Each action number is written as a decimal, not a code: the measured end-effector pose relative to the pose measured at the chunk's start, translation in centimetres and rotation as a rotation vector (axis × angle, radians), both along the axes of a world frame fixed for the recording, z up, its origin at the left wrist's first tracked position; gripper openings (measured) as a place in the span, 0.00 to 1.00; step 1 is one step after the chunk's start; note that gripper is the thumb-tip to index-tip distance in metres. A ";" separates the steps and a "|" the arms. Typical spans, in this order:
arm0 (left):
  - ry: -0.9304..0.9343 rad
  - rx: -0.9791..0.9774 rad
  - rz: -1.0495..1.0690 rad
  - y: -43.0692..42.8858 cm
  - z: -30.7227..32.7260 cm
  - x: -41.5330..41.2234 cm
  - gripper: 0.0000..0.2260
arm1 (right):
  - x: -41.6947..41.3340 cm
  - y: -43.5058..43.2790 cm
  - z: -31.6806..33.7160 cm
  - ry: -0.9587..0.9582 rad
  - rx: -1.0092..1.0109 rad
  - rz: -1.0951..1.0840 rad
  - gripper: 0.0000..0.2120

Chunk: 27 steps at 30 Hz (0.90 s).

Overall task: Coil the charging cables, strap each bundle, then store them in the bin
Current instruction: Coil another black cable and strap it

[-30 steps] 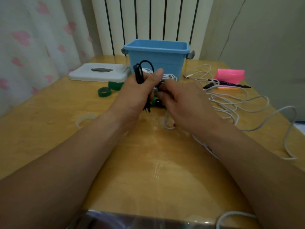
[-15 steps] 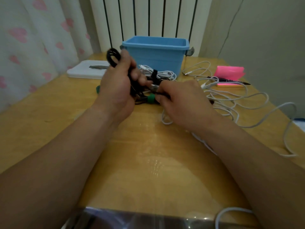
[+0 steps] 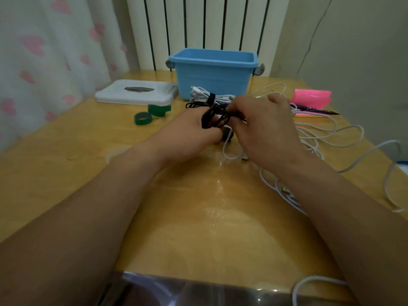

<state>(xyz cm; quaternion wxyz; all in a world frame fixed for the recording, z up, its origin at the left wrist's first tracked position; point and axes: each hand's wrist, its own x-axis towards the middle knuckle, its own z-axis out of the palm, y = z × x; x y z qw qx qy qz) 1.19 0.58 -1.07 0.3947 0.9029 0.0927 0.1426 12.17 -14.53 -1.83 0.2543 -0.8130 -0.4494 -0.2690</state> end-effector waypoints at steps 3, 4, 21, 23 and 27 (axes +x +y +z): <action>0.008 0.047 0.001 -0.4 -0.2 0.0 0.05 | -0.3 0.1 -0.1 -0.013 0.039 0.044 0.06; 0.016 0.062 0.009 -0.5 -0.2 0.0 0.07 | -0.4 0.1 -0.1 -0.013 0.056 0.056 0.06; -0.270 -0.586 0.152 0.7 0.8 -0.1 0.12 | 0.5 -0.3 -0.2 0.213 0.026 0.110 0.06; -0.321 -0.672 0.145 1.1 0.6 0.0 0.14 | 0.5 -0.3 -0.3 0.239 0.054 0.124 0.07; -0.349 -0.715 0.096 0.4 -0.2 0.5 0.06 | -0.1 0.1 -0.4 0.224 0.088 0.153 0.07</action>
